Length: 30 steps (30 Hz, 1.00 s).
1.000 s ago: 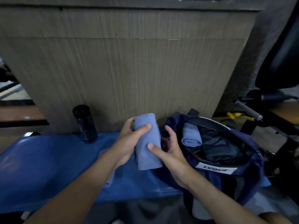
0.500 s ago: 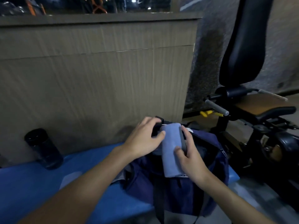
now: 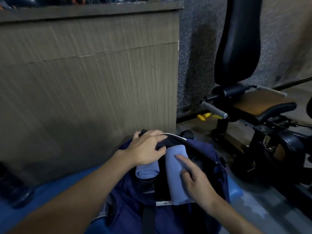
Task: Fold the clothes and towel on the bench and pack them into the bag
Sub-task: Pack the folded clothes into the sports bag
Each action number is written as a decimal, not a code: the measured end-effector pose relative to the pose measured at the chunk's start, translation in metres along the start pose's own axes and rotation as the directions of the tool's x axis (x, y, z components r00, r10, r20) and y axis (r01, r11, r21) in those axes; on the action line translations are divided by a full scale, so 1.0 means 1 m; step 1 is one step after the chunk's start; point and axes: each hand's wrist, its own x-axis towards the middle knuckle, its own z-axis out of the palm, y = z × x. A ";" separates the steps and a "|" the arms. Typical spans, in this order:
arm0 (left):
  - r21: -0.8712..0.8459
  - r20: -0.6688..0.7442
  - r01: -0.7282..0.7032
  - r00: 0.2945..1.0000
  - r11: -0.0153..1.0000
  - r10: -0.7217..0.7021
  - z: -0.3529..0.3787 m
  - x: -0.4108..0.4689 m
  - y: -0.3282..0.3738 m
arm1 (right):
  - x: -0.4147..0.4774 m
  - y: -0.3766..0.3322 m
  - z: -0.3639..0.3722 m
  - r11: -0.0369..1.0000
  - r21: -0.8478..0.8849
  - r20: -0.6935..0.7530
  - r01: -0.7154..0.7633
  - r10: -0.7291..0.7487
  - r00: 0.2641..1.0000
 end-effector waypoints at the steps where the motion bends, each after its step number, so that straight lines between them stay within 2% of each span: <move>1: 0.003 -0.005 0.004 1.000 1.000 -0.004 -0.002 0.002 0.000 | 0.006 -0.001 0.002 1.000 0.020 0.000 -0.001 0.001 1.000; 5: -0.016 -0.026 0.022 0.999 1.000 -0.022 -0.014 0.008 0.003 | 0.039 -0.006 0.010 0.992 0.117 -0.052 -0.037 0.043 0.998; 7: -0.049 -0.032 0.036 0.999 0.998 -0.038 -0.019 0.009 0.005 | 0.051 -0.005 0.013 0.981 0.149 -0.005 -0.125 0.127 0.992; 10: -0.096 -0.045 0.027 0.999 0.995 -0.031 -0.024 0.009 0.005 | 0.063 -0.004 0.017 0.967 0.078 0.089 -0.241 0.234 0.968; 13: -0.125 -0.062 0.023 0.998 0.992 -0.031 -0.025 0.011 0.001 | 0.070 -0.003 0.023 0.941 0.197 0.094 -0.275 0.261 0.961; 17: -0.141 -0.055 0.010 0.998 0.990 -0.018 -0.026 0.011 -0.002 | 0.078 0.000 0.031 0.948 0.146 0.104 -0.285 0.272 0.957; 20: -0.189 -0.073 0.012 0.997 0.982 -0.026 -0.027 0.013 -0.003 | 0.084 -0.002 0.036 0.940 0.203 0.113 -0.276 0.258 0.960; 26: -0.248 -0.079 0.004 0.997 0.969 -0.024 -0.024 0.010 -0.010 | 0.086 -0.001 0.048 0.954 -0.044 0.121 -0.296 0.299 0.947; 28: -0.251 -0.084 -0.009 0.996 0.968 -0.012 -0.022 0.010 -0.013 | 0.080 -0.006 0.046 0.941 -0.259 0.049 -0.220 0.240 0.970; 30: -0.251 -0.086 -0.019 0.996 0.968 -0.003 -0.021 0.009 -0.014 | 0.073 -0.009 0.044 0.887 -0.452 0.029 -0.091 0.117 0.993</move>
